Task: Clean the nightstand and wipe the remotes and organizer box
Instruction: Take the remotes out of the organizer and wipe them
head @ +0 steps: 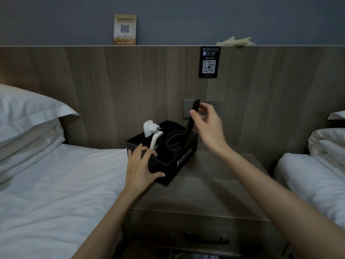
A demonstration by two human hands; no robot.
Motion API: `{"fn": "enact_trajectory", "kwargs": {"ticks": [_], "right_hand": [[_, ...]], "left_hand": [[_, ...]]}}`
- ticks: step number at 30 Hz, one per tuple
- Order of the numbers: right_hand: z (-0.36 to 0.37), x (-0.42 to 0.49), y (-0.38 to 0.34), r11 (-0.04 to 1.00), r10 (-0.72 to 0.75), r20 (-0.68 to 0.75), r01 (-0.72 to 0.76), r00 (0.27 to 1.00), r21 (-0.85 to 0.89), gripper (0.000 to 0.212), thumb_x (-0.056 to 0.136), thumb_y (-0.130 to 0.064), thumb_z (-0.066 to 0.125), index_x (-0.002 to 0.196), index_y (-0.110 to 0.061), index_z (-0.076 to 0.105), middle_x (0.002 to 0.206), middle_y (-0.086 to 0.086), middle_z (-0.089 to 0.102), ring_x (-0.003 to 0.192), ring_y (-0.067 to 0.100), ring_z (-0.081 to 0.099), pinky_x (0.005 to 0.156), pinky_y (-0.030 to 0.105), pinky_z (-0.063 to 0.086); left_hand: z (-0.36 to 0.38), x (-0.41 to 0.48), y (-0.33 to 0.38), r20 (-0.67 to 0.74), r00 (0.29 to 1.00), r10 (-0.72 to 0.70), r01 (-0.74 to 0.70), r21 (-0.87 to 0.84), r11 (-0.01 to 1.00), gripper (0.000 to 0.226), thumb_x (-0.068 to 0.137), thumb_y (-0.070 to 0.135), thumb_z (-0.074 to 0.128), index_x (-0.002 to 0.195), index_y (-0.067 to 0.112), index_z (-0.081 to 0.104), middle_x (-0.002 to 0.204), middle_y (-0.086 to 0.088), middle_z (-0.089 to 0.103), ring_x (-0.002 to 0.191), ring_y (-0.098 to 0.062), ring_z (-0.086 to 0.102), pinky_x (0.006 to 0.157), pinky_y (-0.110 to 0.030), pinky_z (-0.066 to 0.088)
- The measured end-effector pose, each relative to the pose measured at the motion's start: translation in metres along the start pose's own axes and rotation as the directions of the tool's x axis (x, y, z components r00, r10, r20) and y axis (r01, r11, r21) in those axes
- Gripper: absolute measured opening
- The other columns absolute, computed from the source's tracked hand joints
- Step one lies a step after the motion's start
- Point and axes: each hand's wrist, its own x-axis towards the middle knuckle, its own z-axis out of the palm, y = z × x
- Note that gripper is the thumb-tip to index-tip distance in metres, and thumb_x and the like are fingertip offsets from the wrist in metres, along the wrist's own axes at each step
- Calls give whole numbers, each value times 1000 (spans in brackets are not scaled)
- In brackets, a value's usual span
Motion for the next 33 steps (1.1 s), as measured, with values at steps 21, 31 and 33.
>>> {"fn": "enact_trajectory", "kwargs": {"ticks": [21, 31, 33], "right_hand": [[-90, -15, -24, 983, -74, 19, 76, 997, -166, 33, 82, -34, 74, 106, -15, 62, 108, 3, 61, 88, 4, 63, 81, 38, 58], [-112, 65, -30, 911, -210, -41, 180, 977, -371, 20, 95, -30, 57, 112, -20, 64, 110, -4, 59, 101, 11, 57, 89, 27, 47], [-117, 99, -29, 870, -234, -64, 179, 970, -459, 22, 94, -25, 57, 114, -20, 63, 114, -2, 59, 103, 14, 58, 92, 31, 47]], "left_hand": [[-11, 41, 166, 172, 977, 125, 22, -667, 745, 54, 89, 20, 68, 136, 29, 43, 116, 2, 64, 104, -4, 64, 92, -30, 54], [-9, 108, 164, 181, 982, 51, 102, -743, 661, 46, 88, 0, 65, 124, 24, 52, 106, 3, 70, 95, -3, 68, 81, -16, 52], [-15, 129, 165, 188, 982, 34, 129, -784, 607, 44, 88, -2, 63, 116, 31, 53, 98, -2, 71, 83, -3, 70, 76, -18, 56]]}}
